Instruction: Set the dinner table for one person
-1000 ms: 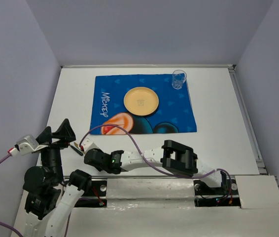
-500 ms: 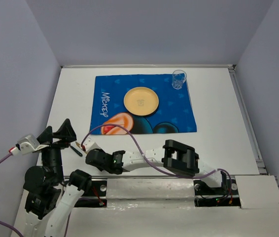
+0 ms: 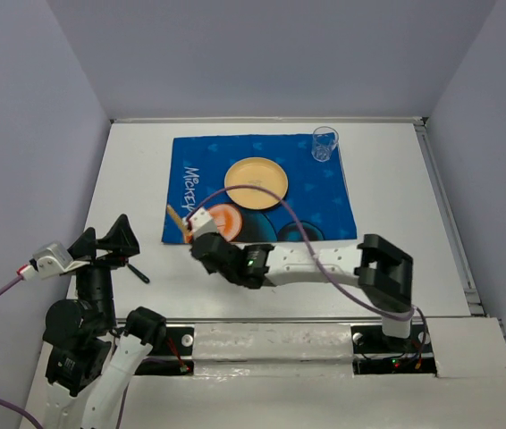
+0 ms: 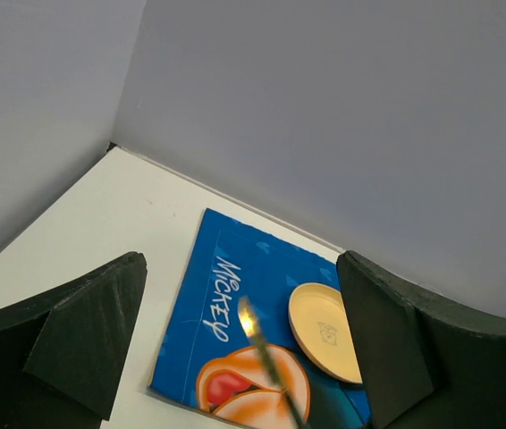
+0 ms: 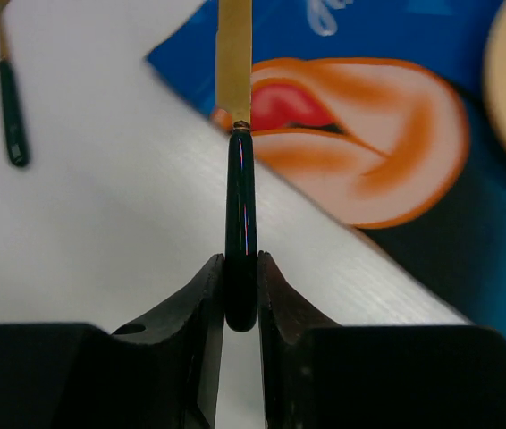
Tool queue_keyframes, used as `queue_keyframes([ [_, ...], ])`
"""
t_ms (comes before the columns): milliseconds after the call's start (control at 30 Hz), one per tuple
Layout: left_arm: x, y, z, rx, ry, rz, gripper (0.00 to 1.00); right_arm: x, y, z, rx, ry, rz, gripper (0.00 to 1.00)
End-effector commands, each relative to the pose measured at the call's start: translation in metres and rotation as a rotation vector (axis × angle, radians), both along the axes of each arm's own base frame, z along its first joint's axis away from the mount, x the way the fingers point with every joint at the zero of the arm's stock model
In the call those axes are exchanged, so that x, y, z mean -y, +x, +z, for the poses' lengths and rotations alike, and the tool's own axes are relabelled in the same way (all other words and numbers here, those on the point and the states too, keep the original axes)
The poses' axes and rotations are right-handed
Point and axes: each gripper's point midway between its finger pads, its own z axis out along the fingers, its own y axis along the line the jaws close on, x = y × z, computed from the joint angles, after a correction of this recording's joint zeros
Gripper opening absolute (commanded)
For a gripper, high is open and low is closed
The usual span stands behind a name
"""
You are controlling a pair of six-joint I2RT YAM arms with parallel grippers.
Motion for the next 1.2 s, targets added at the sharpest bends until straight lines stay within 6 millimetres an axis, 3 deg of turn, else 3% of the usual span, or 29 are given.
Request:
queue_keyframes([
  [0, 0.003, 0.005, 0.007, 0.027, -0.003, -0.005, 0.99, 0.087, 0.088, 0.061, 0.069, 0.166, -0.308, 0.00],
  [33, 0.003, 0.005, 0.007, 0.027, -0.002, -0.007, 0.99, 0.108, 0.100, 0.062, 0.070, 0.171, -0.358, 0.00],
  [67, 0.003, 0.005, 0.007, 0.028, -0.002, -0.006, 0.99, 0.133, 0.105, 0.046, 0.053, 0.142, -0.400, 0.00],
  [100, 0.004, 0.005, 0.007, 0.030, -0.001, -0.009, 0.99, 0.152, 0.113, 0.046, 0.042, 0.164, -0.454, 0.00],
  [133, 0.004, 0.004, 0.008, 0.034, -0.003, -0.010, 0.99, 0.186, 0.133, 0.056, 0.055, 0.195, -0.541, 0.00],
  [167, 0.005, 0.005, 0.008, 0.033, -0.001, -0.013, 0.99, 0.210, 0.136, 0.040, 0.033, 0.180, -0.595, 0.00],
  [233, 0.005, 0.005, 0.008, 0.034, -0.002, -0.015, 0.99, 0.257, 0.155, 0.035, 0.020, 0.197, -0.710, 0.00],
  [267, 0.005, 0.006, 0.008, 0.033, -0.001, -0.015, 0.99, 0.275, 0.156, 0.020, -0.004, 0.182, -0.749, 0.00],
  [433, 0.007, 0.008, 0.008, 0.030, 0.006, -0.021, 0.99, 0.330, 0.176, -0.005, -0.032, 0.153, -0.866, 0.00],
  [600, 0.008, 0.007, 0.008, 0.034, 0.005, -0.024, 0.99, 0.349, 0.191, -0.020, -0.053, 0.141, -0.877, 0.00],
  [1167, 0.008, 0.008, 0.008, 0.033, 0.008, -0.026, 0.99, 0.328, 0.197, -0.044, -0.077, 0.133, -0.729, 0.00],
])
